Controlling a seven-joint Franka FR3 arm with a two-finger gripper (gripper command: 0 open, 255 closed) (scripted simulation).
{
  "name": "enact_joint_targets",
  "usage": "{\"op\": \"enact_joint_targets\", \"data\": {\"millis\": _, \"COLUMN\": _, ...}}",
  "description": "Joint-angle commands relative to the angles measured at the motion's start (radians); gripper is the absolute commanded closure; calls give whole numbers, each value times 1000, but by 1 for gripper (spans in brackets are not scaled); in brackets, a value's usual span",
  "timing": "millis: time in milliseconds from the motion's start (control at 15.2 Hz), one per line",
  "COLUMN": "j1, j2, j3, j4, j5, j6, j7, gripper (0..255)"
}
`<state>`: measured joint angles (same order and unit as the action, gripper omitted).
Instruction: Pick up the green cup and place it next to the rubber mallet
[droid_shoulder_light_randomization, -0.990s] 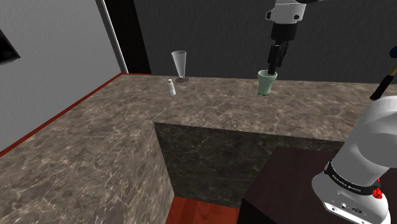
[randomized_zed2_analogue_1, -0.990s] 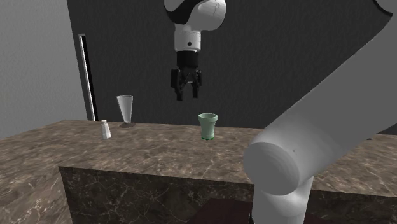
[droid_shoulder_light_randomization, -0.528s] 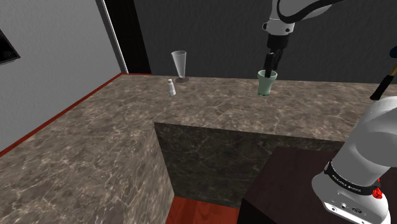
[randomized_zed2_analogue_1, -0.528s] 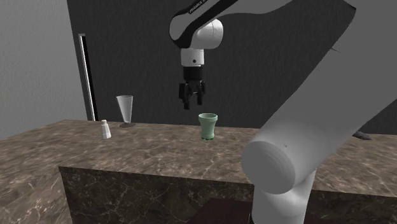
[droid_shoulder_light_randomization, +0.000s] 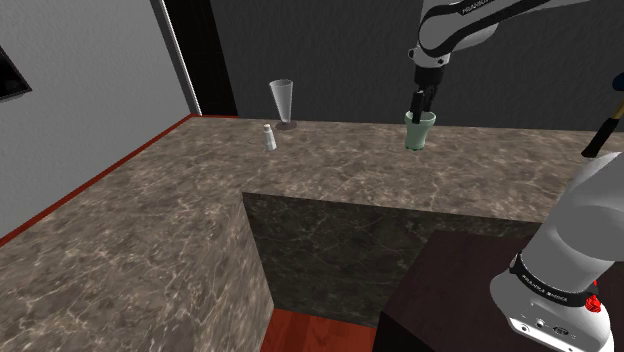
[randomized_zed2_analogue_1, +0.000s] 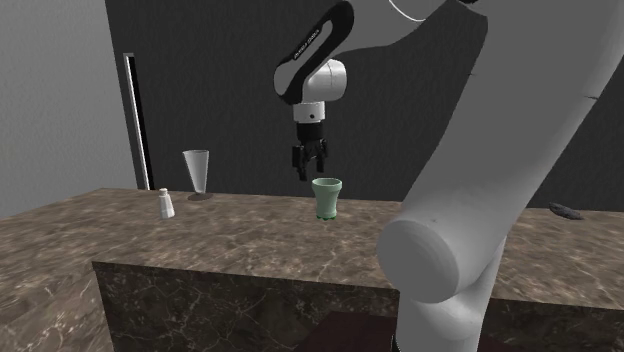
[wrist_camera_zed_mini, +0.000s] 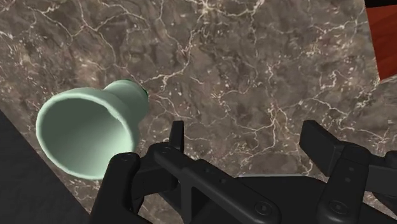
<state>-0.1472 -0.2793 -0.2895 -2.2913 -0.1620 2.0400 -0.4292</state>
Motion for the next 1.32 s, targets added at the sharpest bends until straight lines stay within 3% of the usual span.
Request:
{"op": "enact_joint_targets", "data": {"millis": 0, "j1": -9, "j2": 67, "j3": -25, "j4": 31, "j5": -1, "j6": 44, "j7": -31, "gripper": 0}}
{"op": "enact_joint_targets", "data": {"millis": 528, "j1": -50, "j2": 323, "j3": -91, "j4": 194, "j5": 46, "j6": 160, "j7": -146, "gripper": 0}}
{"op": "enact_joint_targets", "data": {"millis": 990, "j1": -59, "j2": 377, "j3": -95, "j4": 157, "j5": 65, "j6": 249, "j7": -160, "gripper": 0}}
{"op": "enact_joint_targets", "data": {"millis": 1254, "j1": -60, "j2": 382, "j3": -95, "j4": 155, "j5": 67, "j6": 256, "j7": -162, "gripper": 0}}
